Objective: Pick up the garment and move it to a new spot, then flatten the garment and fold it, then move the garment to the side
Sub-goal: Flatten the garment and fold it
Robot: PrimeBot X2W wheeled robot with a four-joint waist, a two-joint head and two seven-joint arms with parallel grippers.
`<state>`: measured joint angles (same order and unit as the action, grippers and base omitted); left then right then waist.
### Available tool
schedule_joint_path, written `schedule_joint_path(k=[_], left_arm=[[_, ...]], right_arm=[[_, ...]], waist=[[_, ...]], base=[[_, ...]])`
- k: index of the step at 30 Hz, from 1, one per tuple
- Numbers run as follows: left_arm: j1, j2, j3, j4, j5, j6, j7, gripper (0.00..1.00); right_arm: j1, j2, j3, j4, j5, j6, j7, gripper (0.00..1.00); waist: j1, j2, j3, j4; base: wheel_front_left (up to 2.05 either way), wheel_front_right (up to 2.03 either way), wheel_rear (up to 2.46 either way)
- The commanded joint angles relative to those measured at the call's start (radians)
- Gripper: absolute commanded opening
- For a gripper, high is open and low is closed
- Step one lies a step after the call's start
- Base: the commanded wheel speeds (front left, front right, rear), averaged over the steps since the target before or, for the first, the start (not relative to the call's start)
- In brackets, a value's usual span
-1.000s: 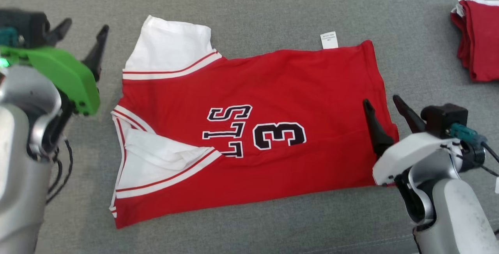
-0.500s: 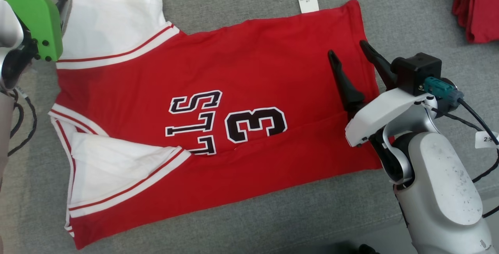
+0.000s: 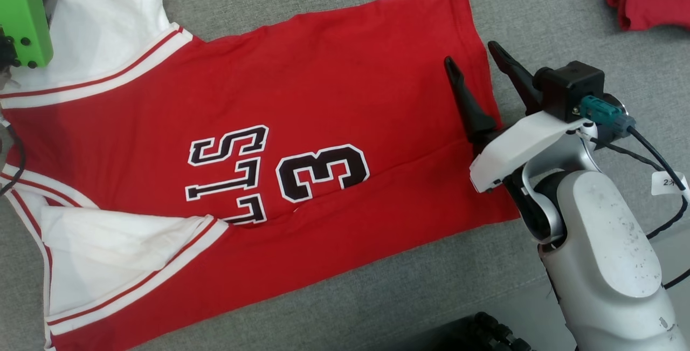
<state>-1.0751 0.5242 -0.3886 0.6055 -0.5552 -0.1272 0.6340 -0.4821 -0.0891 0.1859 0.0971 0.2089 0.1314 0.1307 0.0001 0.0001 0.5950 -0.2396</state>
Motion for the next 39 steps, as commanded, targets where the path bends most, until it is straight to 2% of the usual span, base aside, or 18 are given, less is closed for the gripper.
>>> schedule_joint_path(k=[1,2,3,10,23,24,25,26,30,31,32,39], left_arm=[[0.009,-0.005,-0.023,0.006,-0.015,-0.004,0.014,0.44],[0.009,-0.006,-0.034,0.001,-0.025,-0.004,0.016,0.34],[0.008,-0.007,-0.044,-0.004,-0.035,-0.004,0.017,0.02],[-0.004,-0.010,-0.109,-0.046,-0.087,-0.004,-0.024,0.00],[-0.011,-0.045,-0.225,-0.107,-0.187,-0.005,-0.123,0.00],[-0.012,-0.045,-0.233,-0.110,-0.195,-0.005,-0.130,0.00],[-0.012,-0.046,-0.239,-0.112,-0.202,-0.004,-0.137,0.00],[-0.012,-0.046,-0.246,-0.115,-0.211,-0.004,-0.143,0.00],[-0.011,-0.046,-0.271,-0.118,-0.234,-0.004,-0.165,0.00],[-0.011,-0.045,-0.277,-0.116,-0.238,-0.004,-0.173,0.00],[-0.011,-0.043,-0.279,-0.115,-0.241,-0.004,-0.180,0.00],[0.014,-0.038,-0.266,-0.095,-0.285,-0.004,-0.260,0.00]], right_arm=[[-0.021,-0.005,0.005,0.004,0.003,-0.002,-0.002,1.00],[-0.029,-0.008,0.006,0.007,0.002,-0.002,0.001,1.00],[-0.041,-0.012,0.008,0.012,0.000,-0.002,0.003,1.00],[-0.162,-0.056,0.023,0.103,-0.022,-0.002,0.048,1.00],[-0.376,-0.184,0.106,0.447,-0.030,-0.002,0.196,1.00],[-0.385,-0.188,0.115,0.468,-0.022,-0.002,0.203,0.95],[-0.392,-0.192,0.123,0.486,-0.014,-0.002,0.210,0.80],[-0.401,-0.195,0.133,0.504,-0.002,-0.002,0.212,0.56],[-0.427,-0.208,0.159,0.557,0.030,-0.002,0.217,0.19],[-0.433,-0.210,0.165,0.570,0.039,-0.002,0.211,0.03],[-0.439,-0.211,0.167,0.577,0.046,-0.002,0.202,0.00],[-0.454,-0.211,0.152,0.641,0.058,-0.002,0.069,0.00]], waist=[[-0.0001,-0.0001,0.001,0.000],[-0.0001,-0.0001,0.001,0.002],[-0.0001,-0.0001,-0.001,0.006],[-0.0001,-0.0001,-0.035,0.053],[-0.0001,-0.0001,-0.111,0.186],[-0.0001,-0.0001,-0.113,0.193],[-0.0001,-0.0001,-0.116,0.198],[-0.0001,-0.0001,-0.119,0.202],[-0.0001,-0.0001,-0.131,0.212],[-0.0001,-0.0001,-0.135,0.214],[-0.0001,-0.0001,-0.138,0.215],[-0.0001,-0.0001,-0.185,0.215]], base=[[0.00,0.00,0.00],[0.00,0.00,0.00],[0.00,0.00,0.00],[0.00,0.00,0.00],[0.00,0.00,0.00],[0.00,0.00,0.00],[0.00,0.00,0.00],[0.00,0.00,0.00],[0.00,0.00,0.00],[0.00,0.00,0.00],[0.00,0.00,0.00],[0.00,0.00,0.00]])
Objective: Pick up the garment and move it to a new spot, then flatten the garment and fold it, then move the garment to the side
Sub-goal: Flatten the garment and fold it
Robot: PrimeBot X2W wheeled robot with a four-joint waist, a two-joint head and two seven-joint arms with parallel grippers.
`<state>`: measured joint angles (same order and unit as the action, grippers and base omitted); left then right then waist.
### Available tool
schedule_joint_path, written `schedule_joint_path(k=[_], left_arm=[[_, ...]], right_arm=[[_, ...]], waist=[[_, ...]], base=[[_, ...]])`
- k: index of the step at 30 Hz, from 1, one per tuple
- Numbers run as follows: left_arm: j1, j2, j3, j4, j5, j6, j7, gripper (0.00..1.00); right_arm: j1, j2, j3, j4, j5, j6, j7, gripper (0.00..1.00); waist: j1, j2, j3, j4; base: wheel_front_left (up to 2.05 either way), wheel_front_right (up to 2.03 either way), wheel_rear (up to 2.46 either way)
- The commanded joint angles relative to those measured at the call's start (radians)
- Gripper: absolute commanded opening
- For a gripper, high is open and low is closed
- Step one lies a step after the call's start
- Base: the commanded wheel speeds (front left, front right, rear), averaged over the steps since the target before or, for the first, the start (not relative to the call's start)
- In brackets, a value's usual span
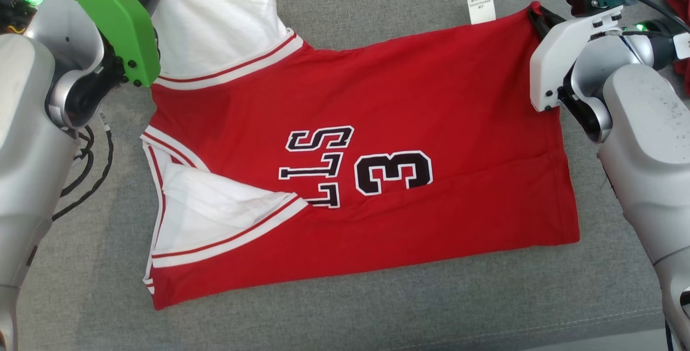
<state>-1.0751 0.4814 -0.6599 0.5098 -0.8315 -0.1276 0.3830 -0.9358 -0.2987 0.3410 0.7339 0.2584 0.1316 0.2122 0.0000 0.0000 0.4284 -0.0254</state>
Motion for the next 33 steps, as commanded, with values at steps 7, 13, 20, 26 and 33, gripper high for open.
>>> schedule_joint_path(k=[7,13,20,26,33], left_arm=[[0.093,0.041,0.004,-0.062,-0.064,-0.004,-0.073,0.00],[0.228,0.102,0.007,-0.199,-0.105,0.000,-0.116,0.00],[0.486,0.168,0.050,-0.409,-0.167,0.079,-0.204,0.00],[0.725,0.200,0.061,-0.559,-0.174,0.160,-0.315,0.00],[0.891,0.171,0.040,-0.601,-0.179,0.210,-0.399,0.00]], right_arm=[[0.074,-0.019,0.012,0.014,0.044,-0.002,-0.126,0.00],[0.202,-0.037,0.012,-0.053,0.100,-0.002,-0.214,0.00],[0.405,-0.051,-0.055,-0.194,0.118,-0.002,-0.245,0.00],[0.573,-0.033,-0.134,-0.342,0.062,-0.002,-0.205,0.00],[0.710,0.021,-0.211,-0.454,0.023,-0.002,-0.145,0.00]], waist=[[0.0000,0.0000,-0.085,0.018],[0.0000,0.0000,-0.143,0.035],[0.0000,0.0000,-0.204,0.048],[0.0000,0.0000,-0.232,0.048],[0.0000,0.0000,-0.248,0.061]], base=[[0.00,0.00,0.00],[0.00,0.00,0.00],[0.00,0.00,0.00],[0.00,0.00,0.00],[0.00,0.00,0.00]])
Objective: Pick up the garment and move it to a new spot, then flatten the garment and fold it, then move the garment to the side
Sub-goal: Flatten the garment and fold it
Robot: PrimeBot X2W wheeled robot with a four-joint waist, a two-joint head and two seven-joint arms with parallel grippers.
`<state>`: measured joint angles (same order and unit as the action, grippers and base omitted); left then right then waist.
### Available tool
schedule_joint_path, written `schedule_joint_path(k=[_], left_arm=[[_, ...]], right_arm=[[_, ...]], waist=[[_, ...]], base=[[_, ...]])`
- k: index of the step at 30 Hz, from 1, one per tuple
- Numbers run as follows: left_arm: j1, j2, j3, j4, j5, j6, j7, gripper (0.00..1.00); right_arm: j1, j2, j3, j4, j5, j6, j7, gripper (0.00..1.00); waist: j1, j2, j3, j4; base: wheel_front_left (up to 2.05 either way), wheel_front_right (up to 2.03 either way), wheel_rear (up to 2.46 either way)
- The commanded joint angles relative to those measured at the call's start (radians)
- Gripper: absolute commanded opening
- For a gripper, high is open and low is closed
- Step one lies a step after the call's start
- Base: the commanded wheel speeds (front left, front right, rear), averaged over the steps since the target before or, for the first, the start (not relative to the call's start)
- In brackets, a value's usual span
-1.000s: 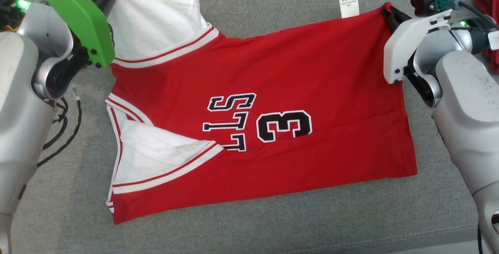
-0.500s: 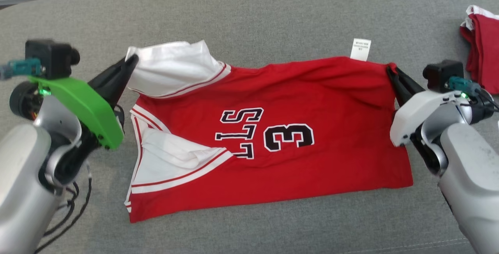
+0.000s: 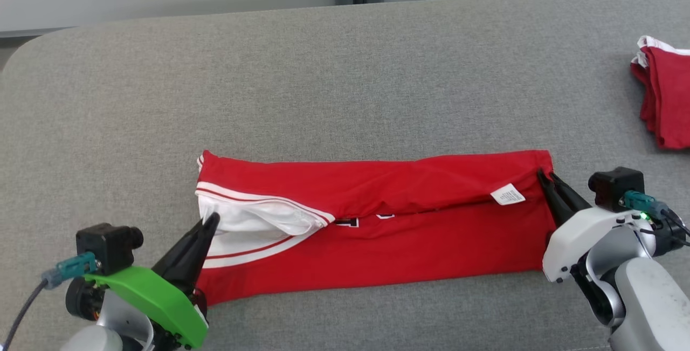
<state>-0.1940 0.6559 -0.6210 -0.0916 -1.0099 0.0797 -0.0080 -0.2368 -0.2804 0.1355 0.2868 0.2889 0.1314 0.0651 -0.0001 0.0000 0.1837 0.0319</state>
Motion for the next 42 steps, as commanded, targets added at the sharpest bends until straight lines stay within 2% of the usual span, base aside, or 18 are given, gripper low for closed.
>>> schedule_joint_path(k=[1,6,7,9,10,11,15,19,25,29,31,36,42], left_arm=[[0.019,-0.007,-0.001,0.006,0.000,0.007,-0.014,0.00],[0.051,-0.029,-0.014,0.042,-0.001,0.005,-0.036,0.00],[0.053,-0.031,-0.014,0.056,0.007,0.011,-0.045,0.10],[0.065,-0.039,-0.011,0.078,0.011,0.019,-0.066,1.00],[0.075,-0.044,-0.009,0.092,0.012,0.025,-0.080,1.00],[0.082,-0.049,-0.006,0.100,0.012,0.029,-0.091,1.00],[0.122,-0.076,0.024,0.102,0.000,0.057,-0.165,1.00],[0.159,-0.108,0.072,0.081,0.020,0.104,-0.230,1.00],[0.184,-0.160,0.132,0.058,0.091,0.156,-0.255,1.00],[0.187,-0.184,0.160,0.064,0.148,0.176,-0.257,1.00],[0.190,-0.201,0.176,0.066,0.178,0.183,-0.257,1.00],[0.195,-0.234,0.199,0.079,0.205,0.166,-0.257,1.00],[0.197,-0.250,0.213,0.094,0.231,0.153,-0.257,1.00]], right_arm=[[0.022,0.008,-0.015,-0.015,-0.011,-0.002,0.005,0.00],[0.067,0.030,-0.051,-0.040,-0.033,-0.002,0.019,0.00],[0.071,0.036,-0.058,-0.042,-0.037,-0.002,0.017,0.11],[0.080,0.046,-0.071,-0.038,-0.046,-0.002,0.011,0.46],[0.088,0.056,-0.080,-0.038,-0.051,-0.002,0.008,0.92],[0.096,0.063,-0.087,-0.039,-0.054,-0.002,0.004,1.00],[0.128,0.086,-0.131,-0.043,-0.066,-0.002,-0.018,1.00],[0.165,0.111,-0.179,-0.058,-0.077,-0.002,-0.039,1.00],[0.197,0.131,-0.224,-0.093,-0.086,-0.002,-0.030,1.00],[0.182,0.122,-0.231,-0.100,-0.088,-0.002,0.017,1.00],[0.161,0.115,-0.224,-0.092,-0.082,-0.002,0.048,1.00],[0.111,0.091,-0.197,-0.030,-0.064,-0.002,0.160,1.00],[0.069,0.063,-0.176,0.061,-0.042,-0.002,0.250,1.00]], waist=[[0.0001,0.0000,-0.004,0.006],[0.0001,0.0000,-0.008,0.010],[0.0001,0.0000,-0.009,0.009],[0.0001,0.0000,-0.013,0.007],[0.0001,0.0000,-0.016,0.005],[0.0001,0.0000,-0.018,0.003],[0.0001,0.0000,-0.023,0.002],[0.0001,0.0000,-0.029,0.006],[0.0001,0.0000,-0.041,0.016],[0.0001,0.0000,-0.048,0.021],[0.0001,0.0000,-0.051,0.026],[0.0001,0.0000,-0.056,0.045],[0.0001,0.0000,-0.062,0.080]], base=[[0.00,0.00,0.00],[0.00,0.00,0.00],[0.00,0.00,0.00],[0.00,0.00,0.00],[0.00,0.00,0.00],[0.00,0.00,0.00],[0.00,0.00,0.00],[0.00,0.00,0.00],[0.00,0.00,0.00],[0.00,0.00,0.00],[0.00,0.00,0.00],[0.00,0.00,0.00],[0.00,0.00,0.00]])
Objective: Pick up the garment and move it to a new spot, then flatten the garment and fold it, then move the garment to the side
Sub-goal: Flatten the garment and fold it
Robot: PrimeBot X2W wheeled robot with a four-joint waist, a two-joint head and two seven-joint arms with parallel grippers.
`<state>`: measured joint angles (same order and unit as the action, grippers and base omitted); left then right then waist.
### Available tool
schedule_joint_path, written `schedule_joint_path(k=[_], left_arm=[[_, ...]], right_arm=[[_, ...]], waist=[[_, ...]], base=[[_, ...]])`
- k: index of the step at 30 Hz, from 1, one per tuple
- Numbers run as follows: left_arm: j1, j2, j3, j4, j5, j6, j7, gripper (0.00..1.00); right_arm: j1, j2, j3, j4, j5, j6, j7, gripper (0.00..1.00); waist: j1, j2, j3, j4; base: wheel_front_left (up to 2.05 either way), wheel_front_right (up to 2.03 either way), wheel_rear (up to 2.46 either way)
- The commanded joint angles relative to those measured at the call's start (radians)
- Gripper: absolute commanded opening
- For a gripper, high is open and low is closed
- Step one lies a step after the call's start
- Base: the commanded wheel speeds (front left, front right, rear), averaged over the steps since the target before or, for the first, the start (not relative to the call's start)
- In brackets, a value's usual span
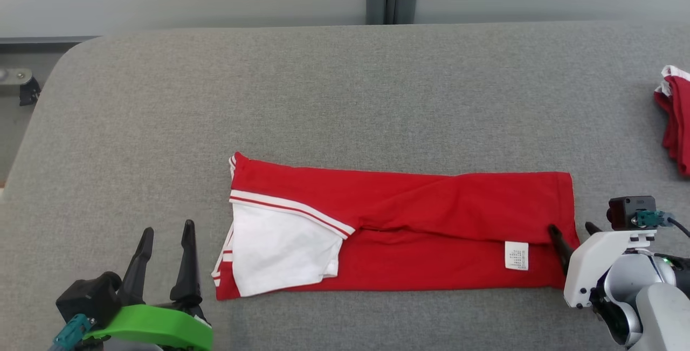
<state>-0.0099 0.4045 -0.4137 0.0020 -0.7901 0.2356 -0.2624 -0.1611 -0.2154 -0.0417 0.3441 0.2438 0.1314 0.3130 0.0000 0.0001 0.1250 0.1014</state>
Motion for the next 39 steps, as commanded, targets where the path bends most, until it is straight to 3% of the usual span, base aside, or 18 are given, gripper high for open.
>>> schedule_joint_path(k=[1,7,8,9,10,12,28,33,39], left_arm=[[0.013,0.002,0.011,0.003,0.016,-0.002,-0.003,1.00],[0.010,0.002,0.022,0.011,0.027,-0.008,-0.003,1.00],[0.010,0.002,0.024,0.012,0.029,-0.008,-0.003,1.00],[0.010,0.002,0.025,0.012,0.030,-0.007,-0.003,1.00],[0.011,0.001,0.024,0.013,0.030,-0.006,-0.003,1.00],[0.015,0.000,0.022,0.014,0.027,-0.009,-0.003,1.00],[-0.008,-0.006,-0.005,0.035,0.043,-0.010,0.003,1.00],[-0.018,-0.010,-0.012,0.048,0.044,-0.014,0.002,1.00],[-0.024,-0.010,-0.018,0.054,0.046,-0.017,0.003,1.00]], right_arm=[[-0.010,-0.004,-0.001,0.020,0.010,-0.002,0.015,1.00],[-0.030,-0.005,0.002,0.094,0.033,-0.002,0.059,1.00],[-0.032,-0.004,0.004,0.102,0.037,-0.002,0.060,0.75],[-0.035,-0.003,0.009,0.113,0.042,-0.002,0.063,0.37],[-0.040,-0.001,0.013,0.122,0.046,-0.002,0.067,0.30],[-0.049,0.002,0.017,0.138,0.056,-0.002,0.071,0.00],[-0.079,-0.078,-0.078,0.156,0.097,-0.002,-0.001,0.00],[-0.059,-0.058,-0.096,0.114,0.115,-0.002,-0.015,0.00],[-0.035,-0.017,-0.035,-0.004,0.196,-0.002,0.009,0.00]], waist=[[0.0000,-0.0001,-0.004,0.017],[0.0000,-0.0001,-0.007,0.034],[0.0000,-0.0001,-0.007,0.034],[0.0000,-0.0001,-0.008,0.034],[0.0000,-0.0001,-0.008,0.032],[0.0000,-0.0001,-0.008,0.028],[0.0000,-0.0001,-0.014,-0.058],[0.0000,-0.0001,-0.016,-0.083],[0.0000,-0.0001,-0.015,-0.092]], base=[[0.00,0.00,0.00],[0.00,0.00,0.00],[0.00,0.00,0.00],[0.00,0.00,0.00],[0.00,0.00,0.00],[0.00,0.00,0.00],[0.00,0.00,0.00],[0.00,0.00,0.00],[0.00,0.00,0.00]])
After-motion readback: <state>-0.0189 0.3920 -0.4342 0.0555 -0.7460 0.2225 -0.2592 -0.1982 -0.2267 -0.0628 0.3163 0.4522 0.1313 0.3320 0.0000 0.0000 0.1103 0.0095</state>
